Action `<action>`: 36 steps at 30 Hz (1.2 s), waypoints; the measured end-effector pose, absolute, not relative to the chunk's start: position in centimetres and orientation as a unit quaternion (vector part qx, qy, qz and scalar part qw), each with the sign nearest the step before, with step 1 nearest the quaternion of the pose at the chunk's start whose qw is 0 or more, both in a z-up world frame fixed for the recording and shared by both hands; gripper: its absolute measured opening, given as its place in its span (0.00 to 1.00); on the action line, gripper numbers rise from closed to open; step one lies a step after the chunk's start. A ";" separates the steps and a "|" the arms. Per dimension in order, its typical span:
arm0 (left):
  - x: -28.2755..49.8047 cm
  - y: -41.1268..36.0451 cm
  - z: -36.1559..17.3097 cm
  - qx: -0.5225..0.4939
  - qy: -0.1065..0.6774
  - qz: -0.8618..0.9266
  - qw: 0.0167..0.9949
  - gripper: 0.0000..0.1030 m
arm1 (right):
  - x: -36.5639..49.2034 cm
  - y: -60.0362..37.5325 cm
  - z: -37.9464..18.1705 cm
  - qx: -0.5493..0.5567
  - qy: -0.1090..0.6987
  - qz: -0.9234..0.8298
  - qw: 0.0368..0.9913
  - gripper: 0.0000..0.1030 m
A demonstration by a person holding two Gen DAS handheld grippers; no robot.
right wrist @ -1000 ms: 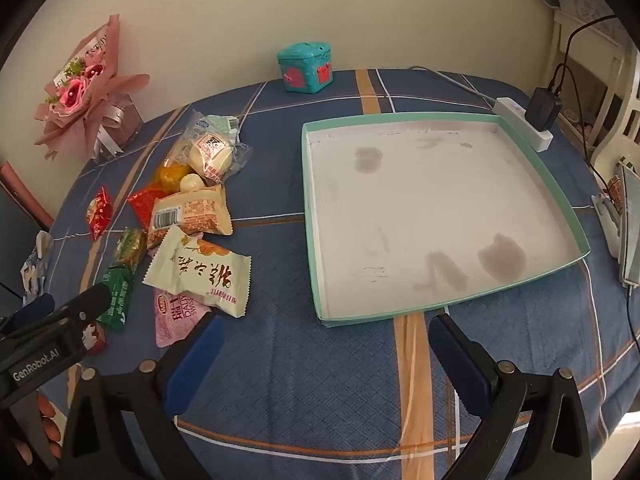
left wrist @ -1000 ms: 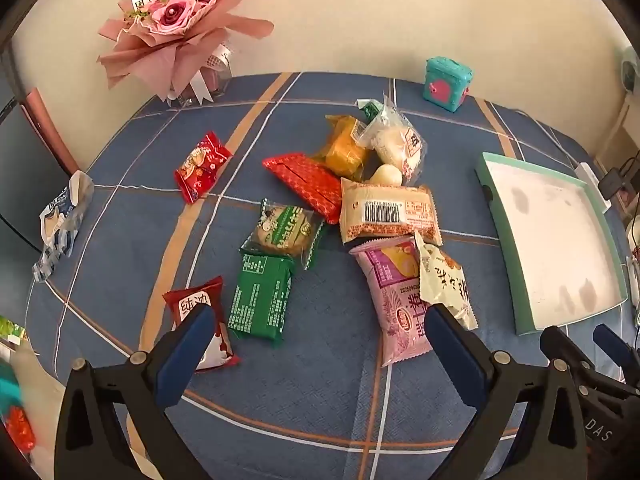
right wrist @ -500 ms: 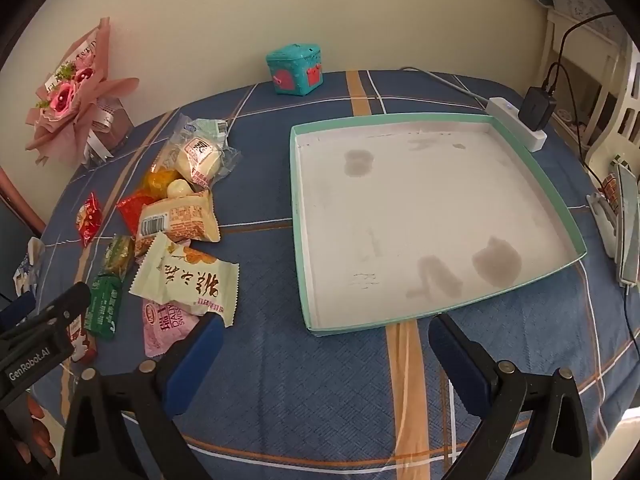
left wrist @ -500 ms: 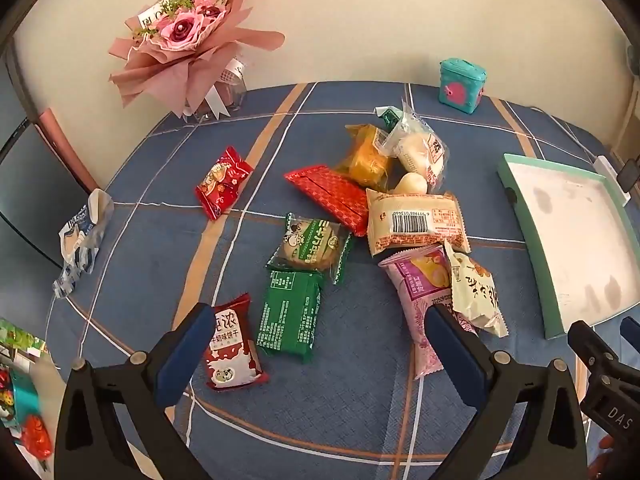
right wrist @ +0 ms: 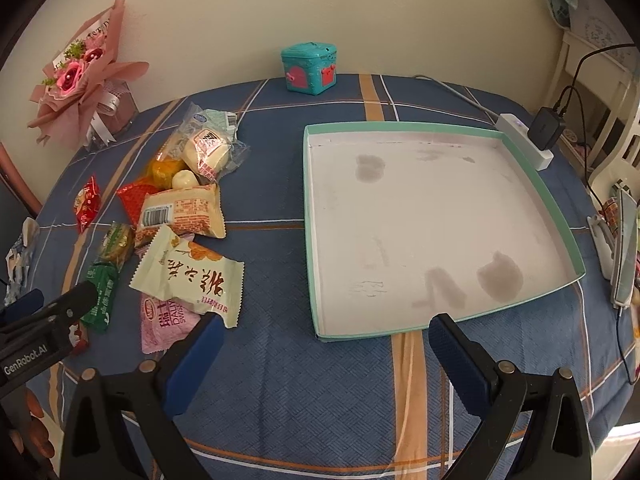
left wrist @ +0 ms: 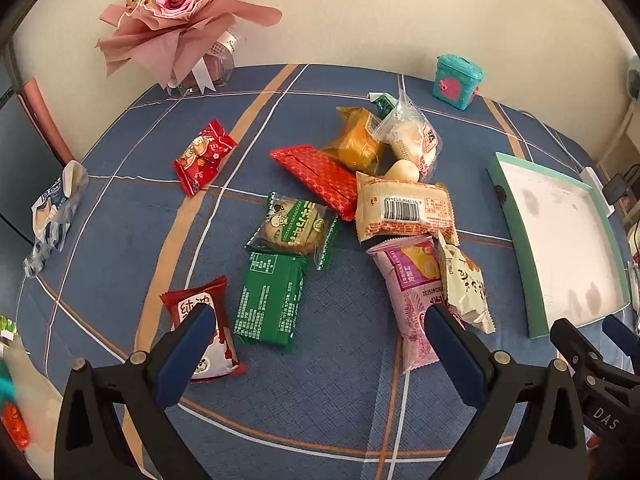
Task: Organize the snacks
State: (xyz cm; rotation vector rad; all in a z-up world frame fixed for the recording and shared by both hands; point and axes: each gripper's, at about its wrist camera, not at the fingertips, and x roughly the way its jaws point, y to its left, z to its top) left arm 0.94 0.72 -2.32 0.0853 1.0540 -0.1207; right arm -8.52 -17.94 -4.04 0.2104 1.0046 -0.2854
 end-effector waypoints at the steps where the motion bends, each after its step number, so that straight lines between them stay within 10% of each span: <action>1: 0.9 0.6 -2.3 0.042 0.503 -0.058 0.861 1.00 | -8.5 -17.9 -4.0 0.100 0.479 -0.136 0.862 1.00; 36: 1.0 0.3 -2.8 0.055 0.513 -0.058 0.855 1.00 | -8.4 -17.9 -4.4 0.104 0.489 -0.134 0.855 1.00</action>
